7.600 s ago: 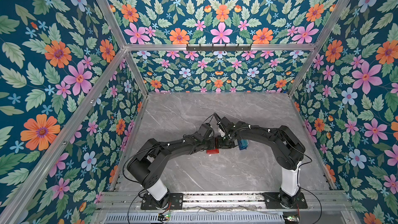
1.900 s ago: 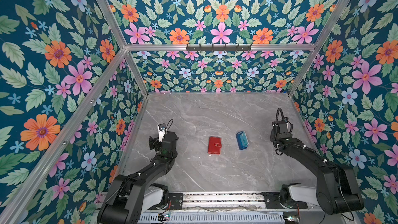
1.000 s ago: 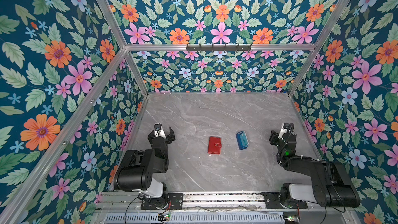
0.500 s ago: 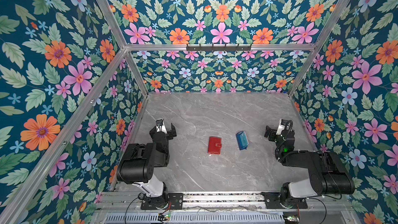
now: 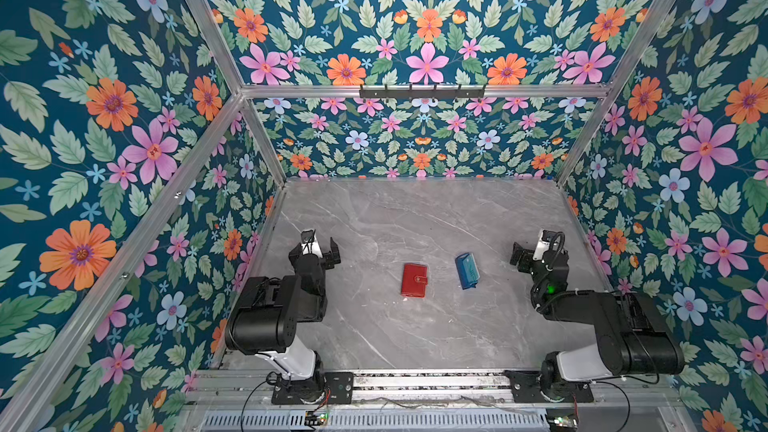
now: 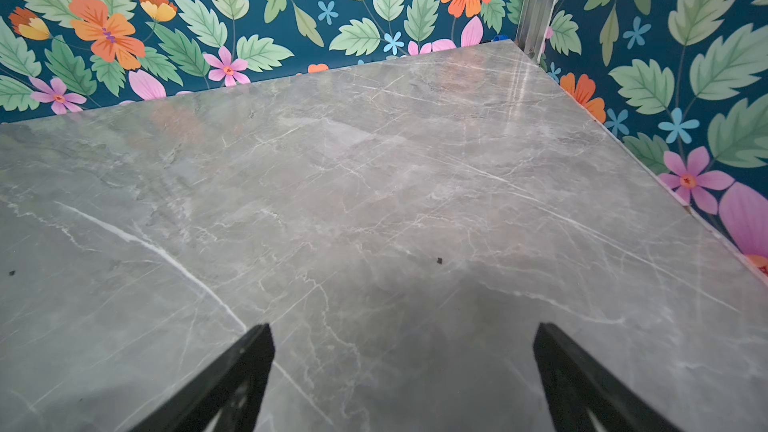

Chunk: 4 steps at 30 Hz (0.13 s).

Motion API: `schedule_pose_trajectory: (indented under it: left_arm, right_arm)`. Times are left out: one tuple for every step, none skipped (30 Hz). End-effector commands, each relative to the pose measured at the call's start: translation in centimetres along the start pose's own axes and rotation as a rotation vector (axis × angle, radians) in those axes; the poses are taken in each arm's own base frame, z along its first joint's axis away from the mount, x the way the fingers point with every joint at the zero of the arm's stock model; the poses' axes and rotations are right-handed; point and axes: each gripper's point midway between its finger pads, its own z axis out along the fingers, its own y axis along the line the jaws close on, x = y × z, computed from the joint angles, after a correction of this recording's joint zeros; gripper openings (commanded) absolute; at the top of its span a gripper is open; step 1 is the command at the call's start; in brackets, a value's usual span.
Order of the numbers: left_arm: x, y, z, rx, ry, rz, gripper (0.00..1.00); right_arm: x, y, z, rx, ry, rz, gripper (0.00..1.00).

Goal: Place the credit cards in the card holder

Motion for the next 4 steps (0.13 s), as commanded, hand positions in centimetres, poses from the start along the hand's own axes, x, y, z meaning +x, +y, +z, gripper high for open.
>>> schedule_pose_trajectory:
  left_arm:
    - [-0.36,-0.09,0.05,0.005,-0.012,0.002,1.00]
    - [-0.37,-0.09,0.02,0.005,-0.013,0.002,1.00]
    - [-0.42,-0.09,0.03,0.005,-0.015,0.001,1.00]
    - [-0.36,-0.09,0.03,0.005,-0.014,0.001,1.00]
  right_arm:
    - [-0.84,0.15,0.02,-0.006,-0.033,-0.009,0.99]
    - [-0.80,0.17,0.01,-0.007,-0.031,-0.009,0.99]
    - [-0.85,0.17,0.02,-0.006,-0.033,-0.009,0.99]
    - [-0.84,0.17,0.02,-0.006,-0.033,-0.009,0.99]
